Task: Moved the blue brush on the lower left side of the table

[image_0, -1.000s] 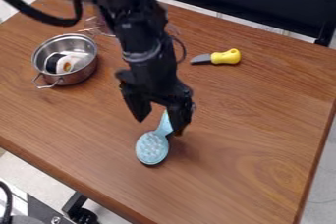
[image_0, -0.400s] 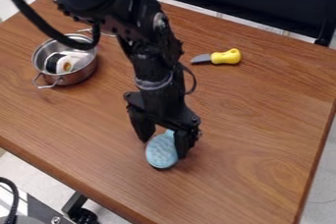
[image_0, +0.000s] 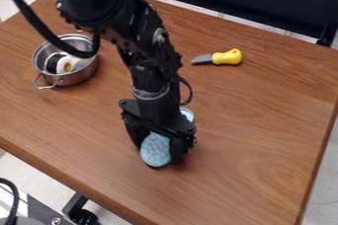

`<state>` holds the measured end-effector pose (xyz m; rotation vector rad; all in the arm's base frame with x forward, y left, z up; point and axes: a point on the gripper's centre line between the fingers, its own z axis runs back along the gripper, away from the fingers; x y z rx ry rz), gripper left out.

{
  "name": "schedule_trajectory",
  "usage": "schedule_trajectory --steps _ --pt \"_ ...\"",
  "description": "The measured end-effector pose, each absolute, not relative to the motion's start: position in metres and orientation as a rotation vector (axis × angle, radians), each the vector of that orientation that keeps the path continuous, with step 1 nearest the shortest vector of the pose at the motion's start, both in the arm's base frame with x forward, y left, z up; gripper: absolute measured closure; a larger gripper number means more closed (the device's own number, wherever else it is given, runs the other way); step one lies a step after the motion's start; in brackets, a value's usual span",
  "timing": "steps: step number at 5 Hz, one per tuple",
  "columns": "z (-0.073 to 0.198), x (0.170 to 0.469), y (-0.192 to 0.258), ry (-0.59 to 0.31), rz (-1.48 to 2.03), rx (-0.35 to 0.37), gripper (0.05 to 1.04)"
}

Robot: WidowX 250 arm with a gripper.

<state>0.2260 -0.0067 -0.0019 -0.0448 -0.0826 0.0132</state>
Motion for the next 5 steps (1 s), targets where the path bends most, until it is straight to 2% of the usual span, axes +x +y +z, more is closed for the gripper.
schedule_trajectory --steps 1,3,5 --pt "-0.003 0.228 -0.007 -0.097 0.022 -0.039 0.326" --pt "0.0 0.228 -0.002 -0.06 0.11 -0.049 0.328" --pt "0.022 0.242 0.01 -0.128 0.28 0.006 0.328"
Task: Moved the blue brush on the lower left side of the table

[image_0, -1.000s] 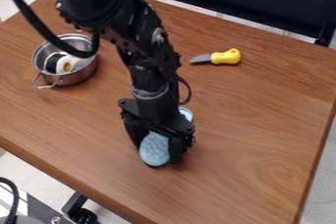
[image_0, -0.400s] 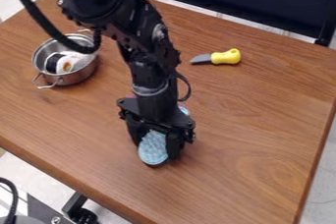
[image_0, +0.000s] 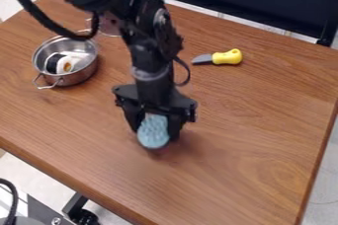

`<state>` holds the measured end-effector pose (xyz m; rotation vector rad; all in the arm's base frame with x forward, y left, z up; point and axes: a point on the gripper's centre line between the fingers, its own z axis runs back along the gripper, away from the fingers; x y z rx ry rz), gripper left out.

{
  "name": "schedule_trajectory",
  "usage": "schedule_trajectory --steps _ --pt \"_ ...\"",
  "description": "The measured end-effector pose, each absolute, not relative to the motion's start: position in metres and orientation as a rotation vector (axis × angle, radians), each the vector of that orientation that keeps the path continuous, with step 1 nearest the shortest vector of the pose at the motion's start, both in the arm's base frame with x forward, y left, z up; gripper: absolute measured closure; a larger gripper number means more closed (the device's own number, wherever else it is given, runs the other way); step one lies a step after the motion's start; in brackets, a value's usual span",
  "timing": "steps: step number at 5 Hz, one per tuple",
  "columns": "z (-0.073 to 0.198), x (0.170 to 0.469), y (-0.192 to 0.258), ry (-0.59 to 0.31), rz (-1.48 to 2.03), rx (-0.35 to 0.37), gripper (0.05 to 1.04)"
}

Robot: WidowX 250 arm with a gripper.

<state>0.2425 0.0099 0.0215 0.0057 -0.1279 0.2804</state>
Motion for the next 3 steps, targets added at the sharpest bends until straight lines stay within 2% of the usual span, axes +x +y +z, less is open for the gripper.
schedule_trajectory --steps 1,2,3 --pt "0.03 0.258 0.015 -0.196 0.482 0.034 0.328" --pt "0.034 0.273 0.022 -0.224 0.698 0.043 0.328" --pt "0.036 0.277 0.03 -0.282 0.964 0.048 0.328"
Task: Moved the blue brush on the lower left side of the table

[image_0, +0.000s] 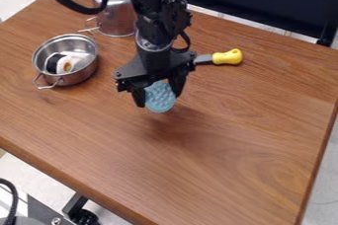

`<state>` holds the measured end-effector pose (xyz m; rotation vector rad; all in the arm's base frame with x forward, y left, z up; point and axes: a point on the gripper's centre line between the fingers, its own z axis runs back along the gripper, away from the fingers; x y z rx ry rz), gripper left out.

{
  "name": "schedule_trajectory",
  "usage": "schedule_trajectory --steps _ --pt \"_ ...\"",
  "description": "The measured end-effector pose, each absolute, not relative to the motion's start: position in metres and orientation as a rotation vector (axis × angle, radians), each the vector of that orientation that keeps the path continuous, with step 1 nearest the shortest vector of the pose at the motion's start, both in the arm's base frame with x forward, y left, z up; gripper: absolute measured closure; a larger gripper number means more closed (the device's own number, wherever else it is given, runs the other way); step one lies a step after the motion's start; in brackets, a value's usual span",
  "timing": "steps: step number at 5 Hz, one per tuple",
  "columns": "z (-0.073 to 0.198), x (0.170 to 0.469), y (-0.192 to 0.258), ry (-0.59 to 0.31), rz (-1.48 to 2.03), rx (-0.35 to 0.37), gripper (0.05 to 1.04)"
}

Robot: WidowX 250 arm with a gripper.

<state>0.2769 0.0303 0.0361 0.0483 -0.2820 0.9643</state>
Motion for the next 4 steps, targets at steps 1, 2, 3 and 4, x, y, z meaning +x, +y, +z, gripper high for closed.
schedule_trajectory --steps 1,2,3,4 --pt "0.029 0.261 0.033 -0.253 1.208 0.061 0.328" --pt "0.036 0.248 0.041 -0.267 1.414 0.04 0.328" --pt "0.033 0.229 0.05 -0.214 1.517 0.043 0.328" --pt "0.03 0.222 0.062 -0.21 1.531 0.037 0.328"
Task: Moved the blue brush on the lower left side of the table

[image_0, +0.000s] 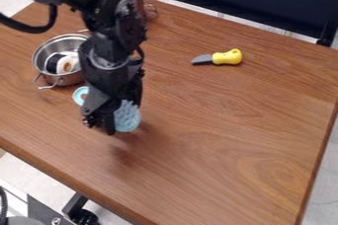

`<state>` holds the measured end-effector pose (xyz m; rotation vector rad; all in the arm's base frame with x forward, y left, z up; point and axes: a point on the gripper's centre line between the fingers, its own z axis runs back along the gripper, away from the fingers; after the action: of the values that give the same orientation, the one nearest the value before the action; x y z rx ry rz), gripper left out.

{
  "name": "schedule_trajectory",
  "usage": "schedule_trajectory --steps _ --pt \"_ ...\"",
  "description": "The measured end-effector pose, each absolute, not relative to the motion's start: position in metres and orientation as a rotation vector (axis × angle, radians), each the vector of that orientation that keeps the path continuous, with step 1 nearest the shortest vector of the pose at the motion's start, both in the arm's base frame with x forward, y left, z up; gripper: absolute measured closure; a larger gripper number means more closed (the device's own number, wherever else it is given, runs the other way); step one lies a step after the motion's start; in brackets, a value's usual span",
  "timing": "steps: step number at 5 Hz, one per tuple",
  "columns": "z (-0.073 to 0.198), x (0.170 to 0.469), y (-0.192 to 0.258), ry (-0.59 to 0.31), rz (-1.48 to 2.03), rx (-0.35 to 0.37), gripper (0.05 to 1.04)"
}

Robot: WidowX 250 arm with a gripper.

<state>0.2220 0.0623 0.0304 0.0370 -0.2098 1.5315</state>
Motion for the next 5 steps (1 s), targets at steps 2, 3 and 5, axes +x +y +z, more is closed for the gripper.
schedule_trajectory --steps 2,3,5 --pt "0.027 0.206 0.101 -0.18 1.52 0.035 0.328" --pt "0.03 0.213 0.131 -0.173 1.497 0.014 0.328" --pt "0.02 0.202 0.152 -0.148 1.514 0.026 0.328"
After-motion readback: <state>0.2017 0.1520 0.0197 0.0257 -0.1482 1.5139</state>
